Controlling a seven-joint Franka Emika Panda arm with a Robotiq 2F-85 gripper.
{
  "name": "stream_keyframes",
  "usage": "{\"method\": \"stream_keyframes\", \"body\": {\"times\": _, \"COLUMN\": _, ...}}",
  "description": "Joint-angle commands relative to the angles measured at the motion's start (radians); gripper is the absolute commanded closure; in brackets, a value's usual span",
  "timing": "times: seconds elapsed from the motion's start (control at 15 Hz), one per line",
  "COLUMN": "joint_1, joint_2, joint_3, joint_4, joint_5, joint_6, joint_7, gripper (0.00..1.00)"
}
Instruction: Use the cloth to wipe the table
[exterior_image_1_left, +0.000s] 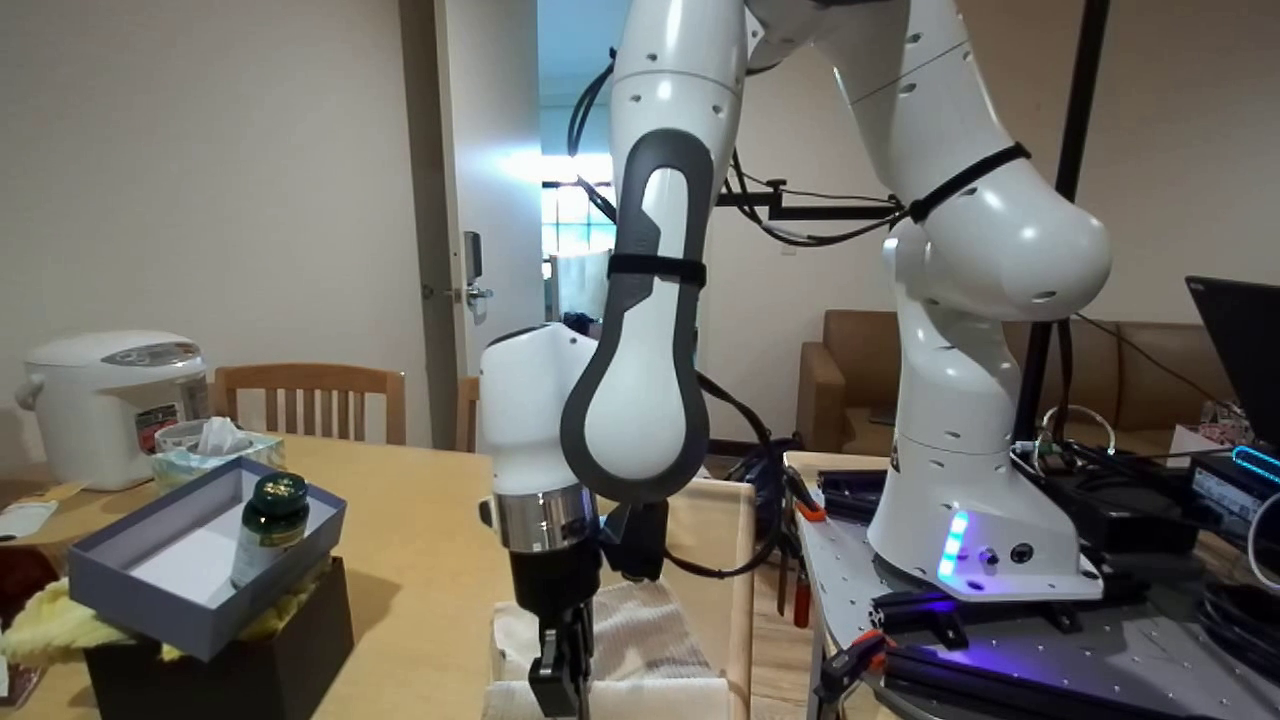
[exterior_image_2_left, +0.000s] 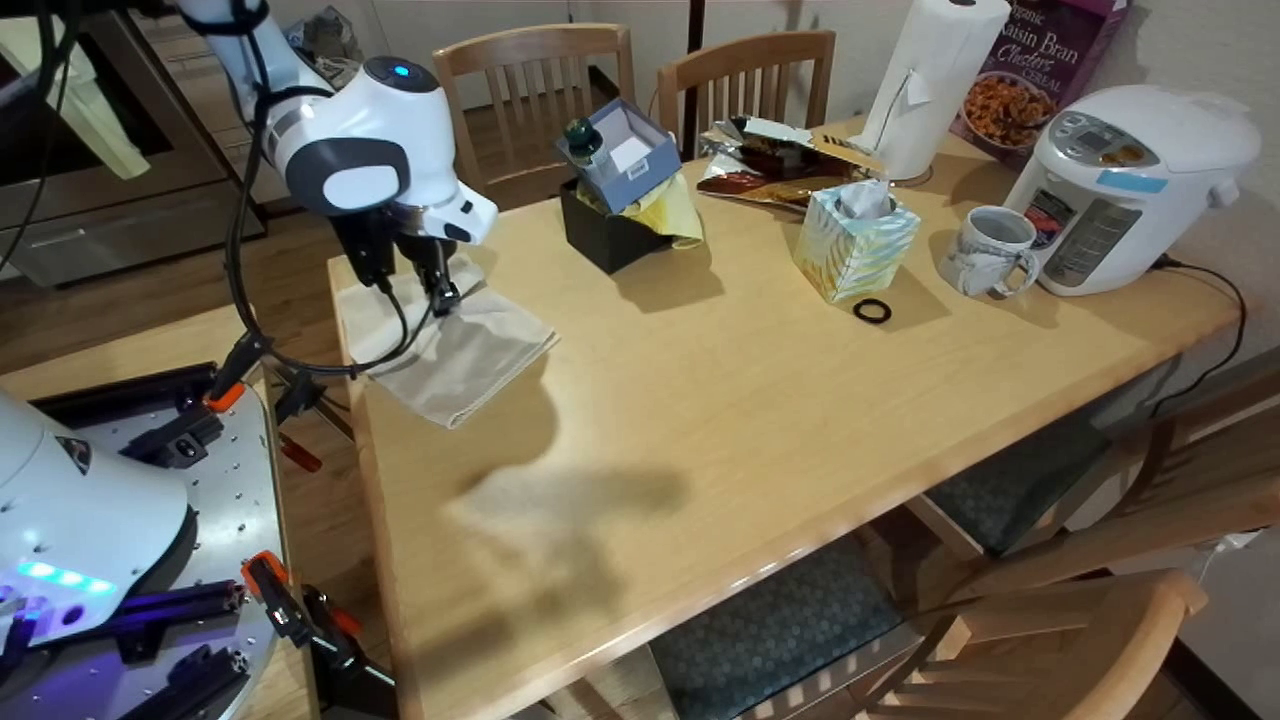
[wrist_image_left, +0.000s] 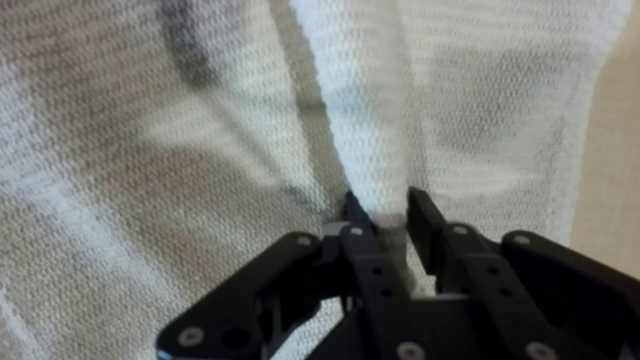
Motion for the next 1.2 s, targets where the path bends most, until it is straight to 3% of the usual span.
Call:
{"method": "stream_keyframes", "body": {"times": 0.0, "joint_1": -0.012, "joint_2": -0.018, "joint_3": 0.027, "joint_4": -0.021, "joint_5": -0.006, "joint_6": -0.078, "joint_7": -0.004, "gripper": 0.42}}
{"method": "stream_keyframes", "body": {"times": 0.4, "joint_1": 0.062, "joint_2": -0.181, "joint_3": -0.024, "joint_4": -0.091, "joint_5": -0.049, "joint_6": -0.252, "joint_7": 0.065, "gripper": 0.03}}
{"method": "stream_keyframes", "body": {"times": 0.6, "joint_1": 0.075, "joint_2": -0.283, "joint_3": -0.052, "joint_4": -0.101, "joint_5": -0.121, "joint_6": -0.289, "joint_7": 0.038, "gripper": 0.0}}
{"method": "stream_keyframes", "body": {"times": 0.87, "joint_1": 0.041, "joint_2": -0.44, "joint_3": -0.008, "joint_4": -0.127, "joint_5": -0.085, "joint_6": -0.298, "joint_7": -0.107, "gripper": 0.0}}
{"method": "stream_keyframes", "body": {"times": 0.93, "joint_1": 0.059, "joint_2": -0.333, "joint_3": -0.032, "joint_4": -0.07, "joint_5": -0.105, "joint_6": -0.277, "joint_7": -0.038, "gripper": 0.0}}
{"method": "stream_keyframes", "body": {"times": 1.13, "joint_1": 0.062, "joint_2": -0.415, "joint_3": -0.026, "joint_4": -0.097, "joint_5": -0.104, "joint_6": -0.292, "joint_7": -0.065, "gripper": 0.0}}
